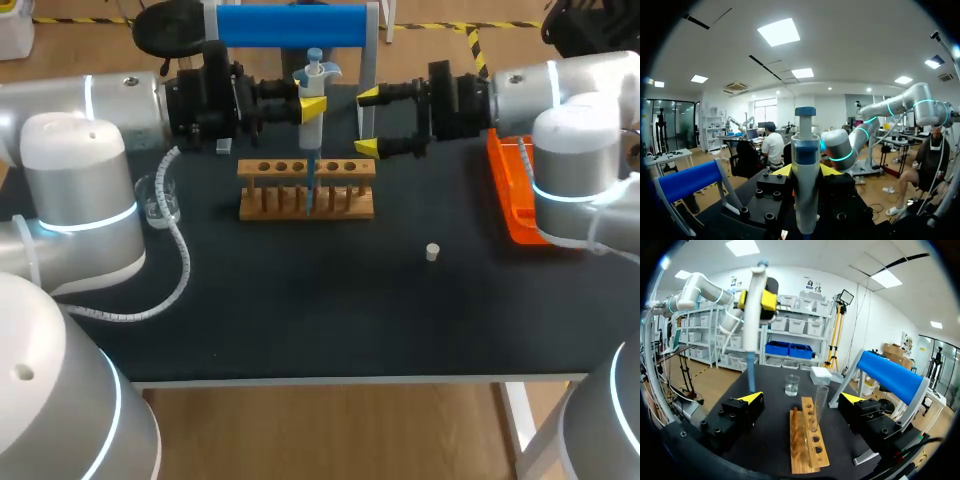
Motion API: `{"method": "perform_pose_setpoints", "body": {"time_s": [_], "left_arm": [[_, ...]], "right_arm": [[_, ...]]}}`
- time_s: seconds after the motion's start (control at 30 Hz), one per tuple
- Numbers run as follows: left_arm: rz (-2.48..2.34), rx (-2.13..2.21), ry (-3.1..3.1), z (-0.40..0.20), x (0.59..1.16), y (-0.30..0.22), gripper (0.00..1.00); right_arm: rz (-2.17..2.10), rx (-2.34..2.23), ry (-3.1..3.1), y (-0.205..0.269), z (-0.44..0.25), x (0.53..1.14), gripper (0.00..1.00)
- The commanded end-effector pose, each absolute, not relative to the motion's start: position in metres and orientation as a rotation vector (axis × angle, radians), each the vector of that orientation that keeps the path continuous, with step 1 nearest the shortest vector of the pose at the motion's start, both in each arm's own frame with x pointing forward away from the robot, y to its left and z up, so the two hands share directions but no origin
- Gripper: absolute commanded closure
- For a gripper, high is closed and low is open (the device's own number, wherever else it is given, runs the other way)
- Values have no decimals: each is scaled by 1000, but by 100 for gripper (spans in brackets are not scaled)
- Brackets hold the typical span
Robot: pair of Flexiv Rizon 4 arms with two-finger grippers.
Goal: Invert the test tube, pick up the pipette, mount the tip to pipette, aspirate from beaker and dispense into the tube, eject the tip, return the pipette, and cap with the stopper.
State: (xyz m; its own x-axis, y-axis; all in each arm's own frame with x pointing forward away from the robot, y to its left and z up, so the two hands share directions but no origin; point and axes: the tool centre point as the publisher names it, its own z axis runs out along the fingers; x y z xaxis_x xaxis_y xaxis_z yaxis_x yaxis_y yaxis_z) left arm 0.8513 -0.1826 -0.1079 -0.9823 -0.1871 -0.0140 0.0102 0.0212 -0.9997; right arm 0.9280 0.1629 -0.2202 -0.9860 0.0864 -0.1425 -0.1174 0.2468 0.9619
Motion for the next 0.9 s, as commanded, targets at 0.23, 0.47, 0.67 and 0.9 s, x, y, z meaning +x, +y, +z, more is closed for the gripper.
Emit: {"method": "perform_pose_setpoints", "body": {"time_s": [0.23,0.47,0.67,0.9], "left_arm": [[-2097,-187,2135,-108,851,-182,100],[-2097,-187,2135,-108,851,-182,100],[-2097,-187,2135,-108,851,-182,100],[-2097,-187,2135,-108,851,-182,100]], "right_arm": [[1954,28,2280,141,-190,881,0],[2064,-22,2247,149,-175,859,0],[2151,-44,2220,162,-166,850,0],[2211,35,2215,178,-166,852,0]]}}
